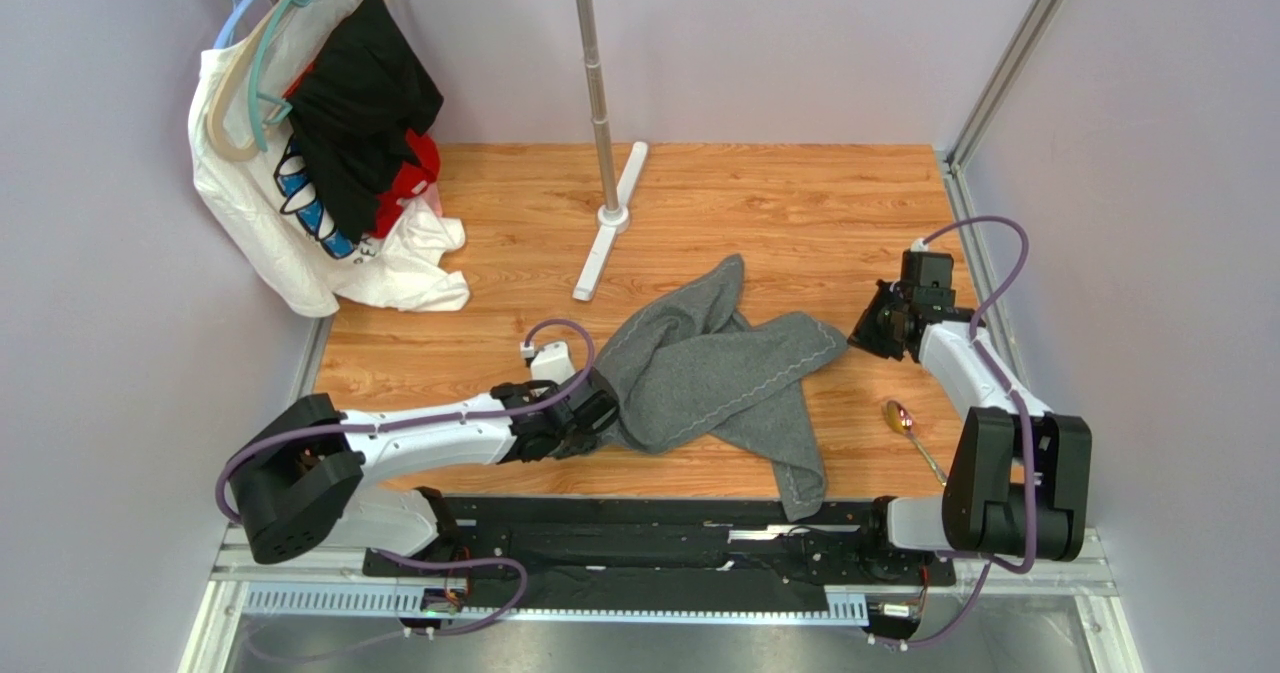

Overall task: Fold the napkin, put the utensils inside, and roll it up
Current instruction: Flatten the napkin out

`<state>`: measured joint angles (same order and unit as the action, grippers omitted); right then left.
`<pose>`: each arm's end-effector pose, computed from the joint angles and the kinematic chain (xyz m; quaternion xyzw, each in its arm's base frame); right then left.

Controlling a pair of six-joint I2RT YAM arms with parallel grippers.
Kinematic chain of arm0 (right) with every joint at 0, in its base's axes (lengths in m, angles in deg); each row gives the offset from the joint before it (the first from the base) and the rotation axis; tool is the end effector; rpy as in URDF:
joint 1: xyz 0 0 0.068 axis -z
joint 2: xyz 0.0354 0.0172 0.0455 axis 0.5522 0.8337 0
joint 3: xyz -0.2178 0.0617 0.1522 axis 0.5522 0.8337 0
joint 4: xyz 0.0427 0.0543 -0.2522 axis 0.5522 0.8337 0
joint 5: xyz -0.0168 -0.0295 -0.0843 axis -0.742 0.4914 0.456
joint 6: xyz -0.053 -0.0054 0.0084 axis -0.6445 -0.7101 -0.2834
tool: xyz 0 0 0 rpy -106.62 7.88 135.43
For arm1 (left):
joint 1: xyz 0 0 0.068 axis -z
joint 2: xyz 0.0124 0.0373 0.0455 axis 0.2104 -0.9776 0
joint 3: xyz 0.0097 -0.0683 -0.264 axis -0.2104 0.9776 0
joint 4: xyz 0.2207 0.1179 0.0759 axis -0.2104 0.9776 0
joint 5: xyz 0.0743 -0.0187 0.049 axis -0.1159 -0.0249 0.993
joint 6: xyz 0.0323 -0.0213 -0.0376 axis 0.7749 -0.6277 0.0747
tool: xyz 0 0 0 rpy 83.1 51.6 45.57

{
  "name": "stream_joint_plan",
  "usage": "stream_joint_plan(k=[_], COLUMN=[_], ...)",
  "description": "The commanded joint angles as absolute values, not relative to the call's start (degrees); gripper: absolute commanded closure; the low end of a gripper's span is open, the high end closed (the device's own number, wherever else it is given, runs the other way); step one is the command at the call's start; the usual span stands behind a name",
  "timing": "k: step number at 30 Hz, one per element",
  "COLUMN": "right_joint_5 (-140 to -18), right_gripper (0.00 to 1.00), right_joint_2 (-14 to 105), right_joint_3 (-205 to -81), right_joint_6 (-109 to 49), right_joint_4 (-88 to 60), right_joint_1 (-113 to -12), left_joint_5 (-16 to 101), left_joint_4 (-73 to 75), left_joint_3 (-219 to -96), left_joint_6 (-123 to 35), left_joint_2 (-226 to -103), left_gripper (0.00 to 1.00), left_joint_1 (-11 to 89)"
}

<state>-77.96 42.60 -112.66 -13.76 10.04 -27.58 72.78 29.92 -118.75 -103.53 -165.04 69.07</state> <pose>0.2617 -0.0231 0.1989 0.2224 0.9315 0.0955 0.2715 0.1286 -0.1732 0.1481 -0.1489 0.9552 -0.0752 0.2446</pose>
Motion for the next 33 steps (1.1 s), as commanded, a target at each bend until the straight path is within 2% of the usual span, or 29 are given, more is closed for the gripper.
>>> stream_joint_plan(k=[1, 2, 3, 7, 12, 21, 27, 33], right_joint_5=[-77.7, -77.8, -77.9, -80.7, -85.1, -85.9, -85.8, -83.9], right_gripper=[1.0, 1.0, 1.0, 1.0, 1.0, 1.0, 1.0, 1.0], right_joint_2=[40.1, 39.9, 39.8, 37.9, 34.7, 28.4, 25.3, 19.9], right_joint_3=[-114.7, -114.7, -114.8, -116.0, -121.6, -146.8, -163.0, -173.2], right_joint_6=[-14.6, -14.5, -14.6, -15.0, -15.4, -14.1, -13.8, -14.9], right_joint_4=[10.6, 10.8, 10.9, 12.3, 15.2, 24.2, 29.3, 31.8], right_joint_1=[-27.3, -27.3, -27.3, -27.3, -27.3, -27.3, -27.3, -27.3], left_joint_5=[67.7, 67.7, 67.3, 68.0, 73.1, 72.9, 71.0, 72.4], left_joint_4=[32.7, 32.2, 31.8, 31.2, 36.5, 37.1, 38.7, 38.5], left_joint_3=[-113.8, -113.9, -114.4, -116.9, -128.7, -155.2, -168.8, -180.6], left_joint_6=[-103.4, -103.1, -102.8, -99.8, -92.2, -71.8, -66.4, -61.7], left_joint_2=[-171.3, -172.2, -172.6, -172.1, -162.4, -151.9, -151.4, -148.4], left_gripper=[0.82, 0.89, 1.0, 1.0, 1.0, 1.0, 1.0, 1.0], left_joint_1=[69.4, 69.4, 69.4, 69.4, 67.6, 54.5, 53.6, 53.6])
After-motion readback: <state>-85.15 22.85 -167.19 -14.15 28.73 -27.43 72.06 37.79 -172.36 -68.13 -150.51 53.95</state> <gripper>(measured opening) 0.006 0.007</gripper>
